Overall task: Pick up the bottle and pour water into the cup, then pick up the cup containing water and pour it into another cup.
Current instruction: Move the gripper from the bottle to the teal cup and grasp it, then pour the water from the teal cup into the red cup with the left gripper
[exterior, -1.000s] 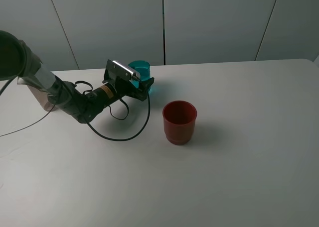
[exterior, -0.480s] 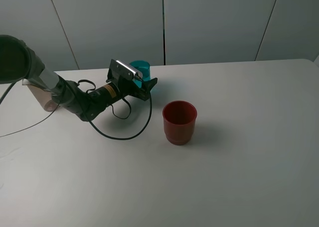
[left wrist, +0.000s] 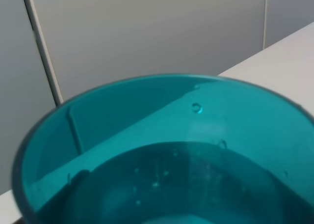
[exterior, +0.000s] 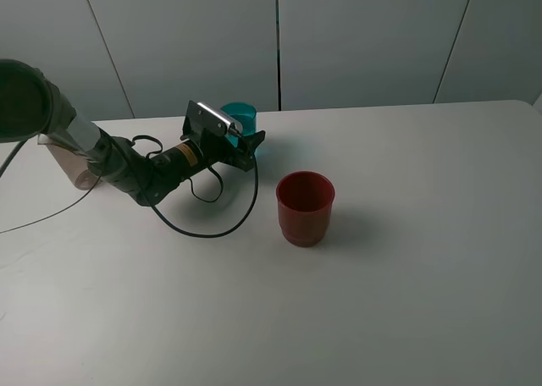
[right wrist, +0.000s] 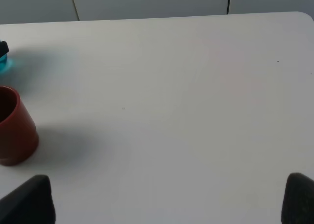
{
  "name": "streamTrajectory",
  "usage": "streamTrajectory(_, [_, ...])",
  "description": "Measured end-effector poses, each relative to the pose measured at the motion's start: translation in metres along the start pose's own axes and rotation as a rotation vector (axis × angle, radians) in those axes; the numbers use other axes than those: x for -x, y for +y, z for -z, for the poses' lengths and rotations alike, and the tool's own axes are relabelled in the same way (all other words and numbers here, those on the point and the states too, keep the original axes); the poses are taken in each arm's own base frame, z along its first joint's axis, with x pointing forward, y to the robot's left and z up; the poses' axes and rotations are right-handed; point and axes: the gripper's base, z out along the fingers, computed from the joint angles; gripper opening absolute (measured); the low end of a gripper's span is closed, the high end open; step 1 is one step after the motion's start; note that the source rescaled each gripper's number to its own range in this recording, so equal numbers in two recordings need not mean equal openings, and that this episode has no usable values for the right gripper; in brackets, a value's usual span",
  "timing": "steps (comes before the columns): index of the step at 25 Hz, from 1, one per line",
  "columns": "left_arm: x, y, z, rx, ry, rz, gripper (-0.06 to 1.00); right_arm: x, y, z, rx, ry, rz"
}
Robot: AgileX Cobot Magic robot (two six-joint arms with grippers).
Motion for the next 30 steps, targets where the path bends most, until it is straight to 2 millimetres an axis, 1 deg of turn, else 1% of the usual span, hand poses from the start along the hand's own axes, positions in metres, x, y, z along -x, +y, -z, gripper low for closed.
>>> streamTrajectory(10, [0.002,-0.001,0.000,-0.010,-0.035,-0.002,0.06,0.000,0.000,0.000,0.000,0.000,0.000])
streamTrajectory(17, [0.015,-0.001,0.001,-0.014,-0.065,-0.013,0.06,0.000,0.000,0.000,0.000,0.000,0.000])
streamTrajectory(24, [0.027,-0.006,0.018,-0.015,-0.058,-0.026,0.05,0.000,0.000,0.000,0.000,0.000,0.002])
streamTrajectory(30, [0.031,-0.012,0.033,-0.015,-0.025,-0.029,0.05,0.000,0.000,0.000,0.000,0.000,0.002])
